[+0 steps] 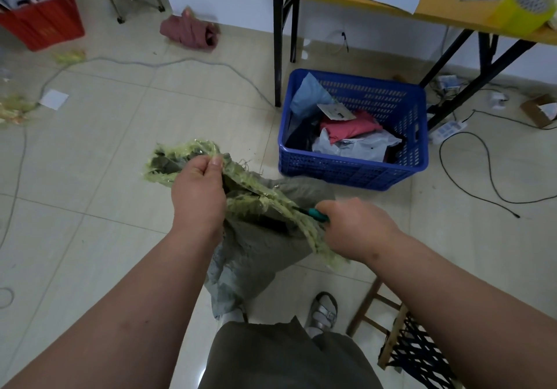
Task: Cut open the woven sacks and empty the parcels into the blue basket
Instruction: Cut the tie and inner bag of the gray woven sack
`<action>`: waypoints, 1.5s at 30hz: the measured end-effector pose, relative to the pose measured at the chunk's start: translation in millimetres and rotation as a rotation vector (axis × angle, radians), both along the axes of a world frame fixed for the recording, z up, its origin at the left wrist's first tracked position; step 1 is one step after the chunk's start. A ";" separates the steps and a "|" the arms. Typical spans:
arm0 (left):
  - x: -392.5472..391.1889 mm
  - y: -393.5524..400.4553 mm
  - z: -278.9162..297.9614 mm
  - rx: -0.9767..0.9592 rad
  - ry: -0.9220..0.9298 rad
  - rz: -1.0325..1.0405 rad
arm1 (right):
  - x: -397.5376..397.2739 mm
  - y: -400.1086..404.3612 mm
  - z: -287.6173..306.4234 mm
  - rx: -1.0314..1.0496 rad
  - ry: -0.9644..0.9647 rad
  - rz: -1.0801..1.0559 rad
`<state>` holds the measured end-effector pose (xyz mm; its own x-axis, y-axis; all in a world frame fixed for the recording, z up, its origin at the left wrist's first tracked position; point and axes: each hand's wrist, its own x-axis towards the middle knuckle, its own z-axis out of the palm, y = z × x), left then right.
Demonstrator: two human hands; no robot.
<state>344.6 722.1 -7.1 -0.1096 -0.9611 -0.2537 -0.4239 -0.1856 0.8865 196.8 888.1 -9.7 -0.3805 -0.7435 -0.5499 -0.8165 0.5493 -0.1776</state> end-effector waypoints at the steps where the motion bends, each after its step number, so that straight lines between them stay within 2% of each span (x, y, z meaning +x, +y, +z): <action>1: 3.9 -8.2 0.4 0.009 0.005 0.083 | -4.6 9.8 -2.0 0.077 0.026 0.019; 3: 14.2 -27.4 0.9 0.017 0.017 0.194 | -14.2 37.0 -5.2 0.162 0.022 -0.082; 6: 10.3 -32.4 8.9 -0.010 -0.027 0.071 | -14.6 38.7 0.4 -0.029 -0.043 -0.312; 8: -1.6 -18.2 10.8 -0.022 -0.033 -0.037 | -6.0 11.5 6.9 -0.212 -0.083 -0.276; 10: -9.4 -5.4 12.1 0.022 -0.018 -0.080 | 5.7 -19.5 17.9 -0.301 -0.129 -0.181; 15: -16.7 -0.9 16.2 0.012 0.038 -0.094 | 22.6 -46.6 21.4 -0.125 -0.093 -0.022; 19: -20.0 -0.8 11.6 0.003 0.057 -0.022 | 27.3 -29.3 6.2 -0.052 -0.106 -0.065; 24: -14.8 3.7 -3.2 0.135 0.137 0.214 | 19.1 -6.4 4.8 0.028 -0.108 -0.130; 27: -14.9 5.2 -5.0 0.206 0.155 0.251 | 14.6 -7.9 8.4 0.102 -0.134 -0.171; 31: -12.3 5.2 -2.5 0.193 0.142 0.240 | -2.6 -22.0 32.8 0.193 -0.147 -0.180; 34: -2.0 -11.3 1.7 0.173 0.130 0.244 | -37.8 -13.9 57.2 0.184 -0.325 -0.343; 36: 6.3 -25.1 4.9 0.224 0.145 0.241 | -58.5 -2.2 69.3 -0.002 -0.555 -0.667; 38: 8.1 -27.9 4.8 0.271 0.128 0.151 | -62.0 -3.9 65.5 -0.234 -0.675 -0.919; 41: -0.7 -15.7 1.7 0.320 0.107 0.021 | -38.5 -27.6 30.3 -0.299 -0.636 -0.844; 45: -6.4 -15.6 3.8 0.404 0.159 -0.041 | 6.6 -50.7 -8.6 -0.179 -0.772 -0.710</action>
<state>338.2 706.5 -3.2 -0.2140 -0.7822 -0.5851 -0.3024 -0.5165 0.8011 203.4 837.4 -18.2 -0.3534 -0.5824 -0.7321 0.0492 0.7699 -0.6363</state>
